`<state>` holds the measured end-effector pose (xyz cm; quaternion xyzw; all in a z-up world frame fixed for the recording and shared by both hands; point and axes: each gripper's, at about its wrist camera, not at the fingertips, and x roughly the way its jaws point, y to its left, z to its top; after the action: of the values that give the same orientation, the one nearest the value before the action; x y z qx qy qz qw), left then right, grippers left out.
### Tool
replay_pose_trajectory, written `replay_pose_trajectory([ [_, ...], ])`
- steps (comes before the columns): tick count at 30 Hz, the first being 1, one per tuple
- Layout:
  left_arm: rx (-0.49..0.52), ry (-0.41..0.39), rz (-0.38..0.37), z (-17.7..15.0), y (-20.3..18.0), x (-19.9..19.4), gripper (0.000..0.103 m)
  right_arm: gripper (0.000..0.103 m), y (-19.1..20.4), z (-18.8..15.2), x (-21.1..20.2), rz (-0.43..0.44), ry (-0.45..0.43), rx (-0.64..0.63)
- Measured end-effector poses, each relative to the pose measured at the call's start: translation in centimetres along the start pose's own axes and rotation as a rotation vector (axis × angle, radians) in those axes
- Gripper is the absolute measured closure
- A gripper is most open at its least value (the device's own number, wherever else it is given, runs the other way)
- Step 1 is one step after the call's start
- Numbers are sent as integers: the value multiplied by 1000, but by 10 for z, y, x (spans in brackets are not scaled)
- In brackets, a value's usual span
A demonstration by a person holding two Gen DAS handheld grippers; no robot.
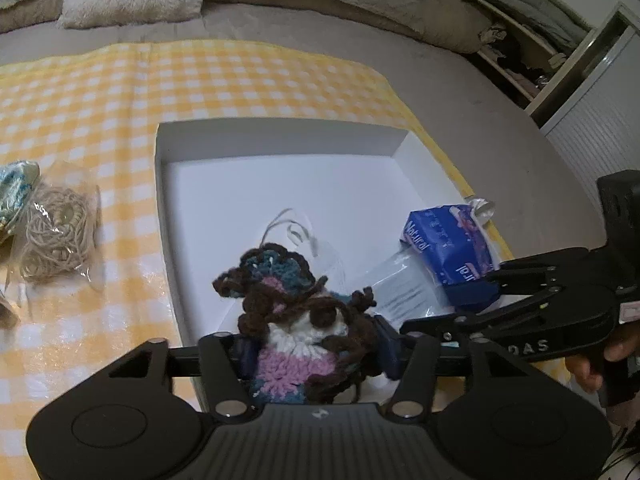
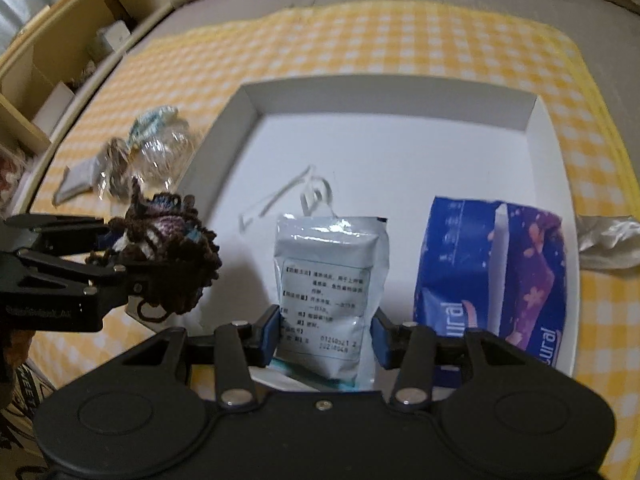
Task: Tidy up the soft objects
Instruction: 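Carry the sachet with the right gripper while the left gripper carries the doll to the tray, then release the sachet from the right gripper while the left gripper releases the doll into the tray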
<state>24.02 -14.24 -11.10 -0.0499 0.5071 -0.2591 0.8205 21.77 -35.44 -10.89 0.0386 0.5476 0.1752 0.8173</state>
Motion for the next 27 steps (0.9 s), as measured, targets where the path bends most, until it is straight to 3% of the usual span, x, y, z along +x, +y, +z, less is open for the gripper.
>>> replay_pose_trajectory([
  [2,-11,0,10,1,2,2,35,38,-1,0,2,-11,12,-4],
  [6,-21,-11,23,3,5,-2,35,35,-4,8,-6,1,-24,20],
  [9,-29,-9,22,4,7,-6,36,52,-5,13,-14,17,-50,8],
  [12,-25,3,16,3,9,-9,37,81,-4,11,-10,24,2,-31],
  [16,-14,16,14,2,6,-8,37,94,1,7,9,2,87,-82],
  [21,4,35,16,-1,4,-5,37,93,2,4,28,-13,137,-100],
  [27,15,33,13,0,3,-7,37,92,4,7,32,-32,134,-99],
])
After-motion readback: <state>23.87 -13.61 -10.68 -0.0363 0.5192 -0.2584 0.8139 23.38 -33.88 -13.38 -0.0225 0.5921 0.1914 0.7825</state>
